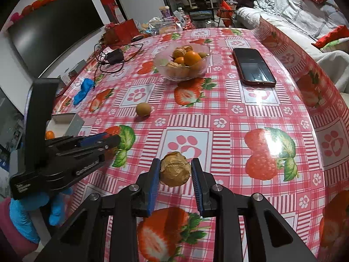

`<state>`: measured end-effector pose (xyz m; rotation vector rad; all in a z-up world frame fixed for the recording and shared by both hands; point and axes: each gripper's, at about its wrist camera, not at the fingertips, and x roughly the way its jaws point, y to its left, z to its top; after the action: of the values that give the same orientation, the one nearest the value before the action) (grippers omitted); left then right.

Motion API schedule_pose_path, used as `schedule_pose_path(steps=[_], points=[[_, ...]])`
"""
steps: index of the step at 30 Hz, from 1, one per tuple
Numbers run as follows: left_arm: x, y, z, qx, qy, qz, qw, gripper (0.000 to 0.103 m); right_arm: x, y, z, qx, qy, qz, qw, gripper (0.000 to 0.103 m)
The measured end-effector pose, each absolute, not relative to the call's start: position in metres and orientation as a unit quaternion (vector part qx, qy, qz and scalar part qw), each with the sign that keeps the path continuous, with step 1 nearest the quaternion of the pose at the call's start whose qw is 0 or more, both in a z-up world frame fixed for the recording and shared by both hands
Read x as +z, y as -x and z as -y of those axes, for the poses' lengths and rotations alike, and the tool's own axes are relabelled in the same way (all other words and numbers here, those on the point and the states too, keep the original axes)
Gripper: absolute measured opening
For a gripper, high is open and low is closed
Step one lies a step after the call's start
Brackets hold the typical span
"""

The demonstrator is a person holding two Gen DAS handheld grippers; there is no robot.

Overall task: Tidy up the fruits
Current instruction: 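Carry the tomato over the tray with the left gripper while the right gripper carries the brown fruit there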

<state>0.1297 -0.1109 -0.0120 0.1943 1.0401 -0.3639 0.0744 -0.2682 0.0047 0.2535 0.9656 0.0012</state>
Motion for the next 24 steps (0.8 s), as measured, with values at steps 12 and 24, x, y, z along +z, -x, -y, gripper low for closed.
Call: schedule_pose_path(steps=[12,24], points=[[0.025,-0.099,0.053,-0.155,-0.071,-0.483,0.859,0.024,0.036,-0.073,0.210,0.035,-0.095,-0.447,0.889,0.030],[0.046,-0.083,-0.084,-0.074,-0.019,-0.484,0.872,0.024,0.049,-0.106,0.090,0.128,-0.051,-0.454,0.881,0.030]])
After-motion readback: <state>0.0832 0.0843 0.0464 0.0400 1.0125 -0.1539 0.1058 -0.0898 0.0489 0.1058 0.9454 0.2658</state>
